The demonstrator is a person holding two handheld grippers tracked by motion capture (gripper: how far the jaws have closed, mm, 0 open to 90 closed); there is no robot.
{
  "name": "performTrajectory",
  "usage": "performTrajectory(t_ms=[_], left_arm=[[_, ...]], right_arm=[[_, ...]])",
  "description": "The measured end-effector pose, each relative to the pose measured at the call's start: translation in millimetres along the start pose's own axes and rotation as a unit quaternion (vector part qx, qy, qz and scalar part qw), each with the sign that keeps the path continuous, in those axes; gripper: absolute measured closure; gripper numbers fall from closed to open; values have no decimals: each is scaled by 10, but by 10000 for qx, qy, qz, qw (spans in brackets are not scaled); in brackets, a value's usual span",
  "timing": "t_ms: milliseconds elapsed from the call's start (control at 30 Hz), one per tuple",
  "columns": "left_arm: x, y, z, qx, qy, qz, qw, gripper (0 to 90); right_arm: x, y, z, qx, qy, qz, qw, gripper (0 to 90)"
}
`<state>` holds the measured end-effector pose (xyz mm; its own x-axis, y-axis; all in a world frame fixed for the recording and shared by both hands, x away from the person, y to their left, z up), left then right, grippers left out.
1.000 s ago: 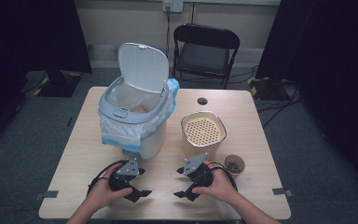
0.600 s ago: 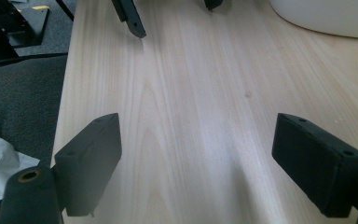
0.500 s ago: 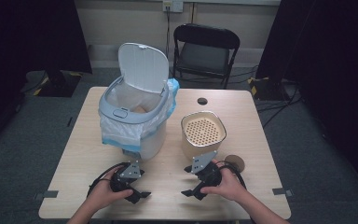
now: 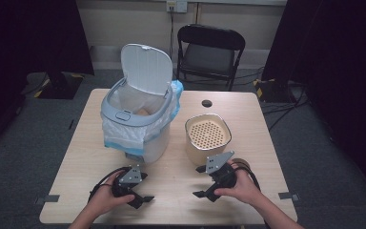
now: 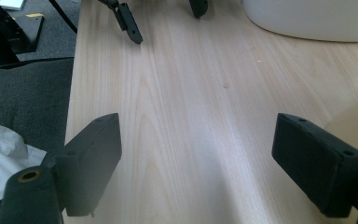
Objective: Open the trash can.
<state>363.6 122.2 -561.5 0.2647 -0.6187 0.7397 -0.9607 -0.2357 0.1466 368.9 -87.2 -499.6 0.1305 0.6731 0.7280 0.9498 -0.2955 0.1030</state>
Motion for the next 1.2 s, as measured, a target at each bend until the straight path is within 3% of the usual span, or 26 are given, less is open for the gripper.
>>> performTrajectory(t_ms=[533, 800, 1200], left_arm=[[-1, 5, 7, -34, -20, 37, 10000, 124], [0, 11, 11, -59, -22, 48, 10000, 119], [0, 13, 17, -83, -30, 75, 9999, 102]], right_arm=[[26, 84, -239, -109, 67, 49, 9999, 155], [-43, 140, -362, -218, 14, 98, 9997, 155], [-141, 316, -598, -488, 97, 283, 9984, 157]])
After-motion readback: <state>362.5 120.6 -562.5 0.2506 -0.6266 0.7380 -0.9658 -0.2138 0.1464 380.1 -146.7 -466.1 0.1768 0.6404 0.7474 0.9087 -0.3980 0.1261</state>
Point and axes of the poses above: each handheld gripper's, and its own axes: z roughly forward along the jaws, x roughly out of its top, y roughly to its right, the point moved 9 cm from there along z, roughly forward along the jaws, and after that the axes turned 11 degrees about -x, right-handed, at the moved point
